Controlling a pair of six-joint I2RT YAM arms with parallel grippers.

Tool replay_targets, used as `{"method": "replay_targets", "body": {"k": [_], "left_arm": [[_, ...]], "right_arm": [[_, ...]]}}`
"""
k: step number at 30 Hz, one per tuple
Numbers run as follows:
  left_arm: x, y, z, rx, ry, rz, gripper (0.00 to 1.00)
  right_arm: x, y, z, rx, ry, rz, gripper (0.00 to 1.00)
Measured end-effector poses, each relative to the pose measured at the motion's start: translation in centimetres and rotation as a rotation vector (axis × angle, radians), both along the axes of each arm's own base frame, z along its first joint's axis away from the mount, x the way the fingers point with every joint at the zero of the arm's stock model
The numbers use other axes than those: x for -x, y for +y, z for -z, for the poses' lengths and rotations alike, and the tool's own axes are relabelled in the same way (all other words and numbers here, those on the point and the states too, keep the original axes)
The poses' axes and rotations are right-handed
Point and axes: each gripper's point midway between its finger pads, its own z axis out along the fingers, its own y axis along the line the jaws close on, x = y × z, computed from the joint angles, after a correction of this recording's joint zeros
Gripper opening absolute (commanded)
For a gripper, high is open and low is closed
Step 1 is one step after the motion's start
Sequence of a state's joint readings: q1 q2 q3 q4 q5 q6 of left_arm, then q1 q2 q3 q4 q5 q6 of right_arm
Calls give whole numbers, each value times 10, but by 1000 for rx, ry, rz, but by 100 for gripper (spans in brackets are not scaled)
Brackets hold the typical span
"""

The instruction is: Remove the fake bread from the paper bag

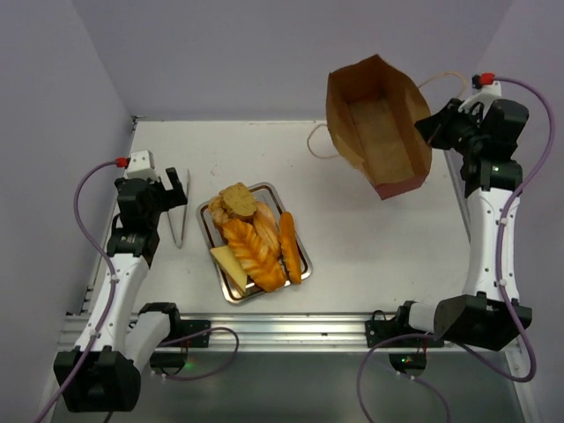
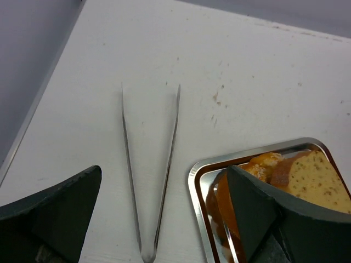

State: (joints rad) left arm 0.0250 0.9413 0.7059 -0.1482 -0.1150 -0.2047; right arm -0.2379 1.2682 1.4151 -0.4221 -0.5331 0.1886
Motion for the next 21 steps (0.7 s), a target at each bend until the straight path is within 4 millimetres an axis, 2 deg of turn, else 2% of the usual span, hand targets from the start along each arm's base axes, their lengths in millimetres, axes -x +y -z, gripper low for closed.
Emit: {"method": "replay_targets", "body": {"k": [3,5,6,8,11,14,17,18,20,21], "left_arm": [[12,0,-15,-8,-67,3,100],[18,0,-17,-9,-83,3,100],[20,0,-17,-9,-85,3,100],[20,0,-17,-10,-85,2,100],[21,0,-14,-10,-77,3,100],[21,0,-12,-12,-72,5,100],[21,-1,-12,-16,-72,7,100],[21,-1,-12,-16,-72,8,100],[21,-2,-12,-15,-72,11,99],[21,-2,-12,-15,-72,13,100]], "right_arm": [[-3,-5,-30,-116,16,99,0],[-6,-8,-36,-199,45,155,0],[-9,-7,-33,-243,73,170,0],[-18,-6,-17,-337,149,198,0],[-35,-3,23,-459,285,226,0],[-46,-3,85,-524,452,267,0],[-45,-4,132,-550,563,295,18],[-43,-3,140,-552,578,297,35],[-38,-4,146,-540,585,294,52],[-37,-5,147,-524,577,288,66]]}}
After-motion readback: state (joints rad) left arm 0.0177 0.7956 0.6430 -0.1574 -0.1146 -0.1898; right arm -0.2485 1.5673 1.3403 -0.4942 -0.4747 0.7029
